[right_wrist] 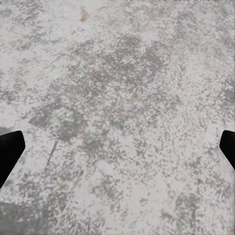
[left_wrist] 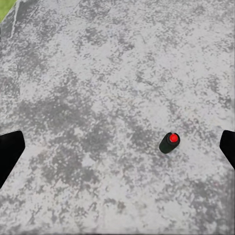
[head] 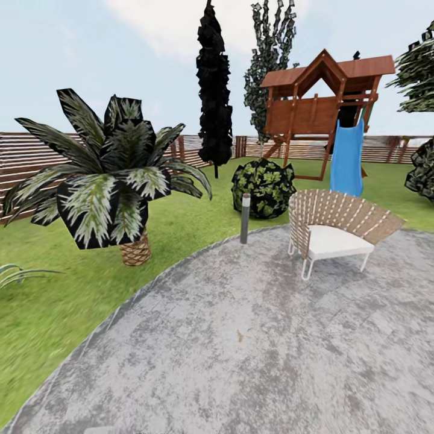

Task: Pick up the pesticide atomizer in the garden and spray insectifuge to fully cover both potted plants in the garden.

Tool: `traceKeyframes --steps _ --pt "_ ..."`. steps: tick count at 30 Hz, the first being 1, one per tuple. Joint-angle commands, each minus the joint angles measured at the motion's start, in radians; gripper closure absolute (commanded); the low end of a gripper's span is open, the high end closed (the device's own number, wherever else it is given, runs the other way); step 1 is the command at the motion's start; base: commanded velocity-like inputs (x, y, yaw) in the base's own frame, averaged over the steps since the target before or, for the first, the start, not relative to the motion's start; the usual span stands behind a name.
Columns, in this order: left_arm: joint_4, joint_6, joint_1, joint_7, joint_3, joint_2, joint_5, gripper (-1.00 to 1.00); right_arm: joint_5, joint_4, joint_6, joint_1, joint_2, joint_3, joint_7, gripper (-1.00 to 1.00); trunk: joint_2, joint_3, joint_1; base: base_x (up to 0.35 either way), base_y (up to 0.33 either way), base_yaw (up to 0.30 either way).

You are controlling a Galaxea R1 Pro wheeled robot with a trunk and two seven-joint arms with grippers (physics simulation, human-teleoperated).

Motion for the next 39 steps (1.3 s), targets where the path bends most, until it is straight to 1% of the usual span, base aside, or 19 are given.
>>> traceKeyframes --steps 1,13,21,23,24,26,29,39 --pt "0.001 -0.003 -0.001 0.0 0.0 -0.001 0.007 -1.0 0.003 0.001 -0.003 0.0 0.0 -0.001 -0.001 -1.0 -0.001 -0.002 0.0 0.06 -0.147 0.192" --pt "0.001 -0.002 -0.001 0.0 0.0 -0.002 0.007 -1.0 0.002 -0.001 -0.003 0.0 0.0 -0.002 -0.001 -1.0 -0.001 -0.017 0.0 0.012 -0.028 0.185" --pt "0.001 -0.002 -0.001 0.0 0.0 -0.002 0.007 -1.0 0.002 0.0 -0.004 0.0 -0.001 -0.004 -0.001 -1.0 -0.057 -0.045 0.031 0.0 0.0 0.05" --pt "0.001 -0.002 -0.001 0.0 0.0 -0.002 0.007 -1.0 0.002 0.001 -0.004 0.0 -0.001 -0.021 -0.001 -1.0 -0.071 -0.051 0.038 0.0 0.0 0.0" --pt "0.001 -0.002 -0.001 0.0 0.0 -0.003 0.007 -1.0 0.002 0.001 -0.004 0.0 -0.001 -0.086 -0.001 -1.0 -0.078 -0.054 0.042 0.0 0.0 0.0" --pt "0.001 -0.002 -0.001 0.0 0.0 -0.004 0.007 -1.0 0.002 0.001 -0.004 0.0 -0.001 -0.112 -0.001 -1.0 -0.092 -0.06 0.05 0.0 0.0 0.0" --pt "0.001 -0.003 -0.001 -0.001 0.0 -0.005 0.007 -1.0 0.003 0.003 -0.004 0.0 -0.001 -0.123 0.0 -1.0 -0.113 -0.07 0.061 0.0 0.0 0.0" --pt "0.001 -0.003 -0.001 -0.001 0.0 -0.007 0.007 -1.0 0.006 0.007 -0.004 0.0 -0.002 -0.123 0.001 -1.0 -0.183 -0.101 0.1 0.0 0.0 0.0"
